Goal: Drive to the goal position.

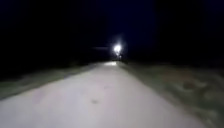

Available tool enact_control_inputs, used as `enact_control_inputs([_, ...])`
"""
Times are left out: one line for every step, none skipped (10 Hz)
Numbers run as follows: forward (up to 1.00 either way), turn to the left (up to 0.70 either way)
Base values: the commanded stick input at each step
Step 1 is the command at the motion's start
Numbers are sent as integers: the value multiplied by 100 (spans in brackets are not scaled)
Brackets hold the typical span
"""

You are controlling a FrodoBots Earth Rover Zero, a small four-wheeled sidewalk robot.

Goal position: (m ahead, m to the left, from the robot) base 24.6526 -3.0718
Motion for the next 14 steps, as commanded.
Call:
enact_control_inputs([100,0])
enact_control_inputs([100,0])
enact_control_inputs([100,0])
enact_control_inputs([100,0])
enact_control_inputs([100,0])
enact_control_inputs([100,0])
enact_control_inputs([100,0])
enact_control_inputs([100,0])
enact_control_inputs([100,0])
enact_control_inputs([100,0])
enact_control_inputs([100,0])
enact_control_inputs([100,0])
enact_control_inputs([100,0])
enact_control_inputs([100,0])
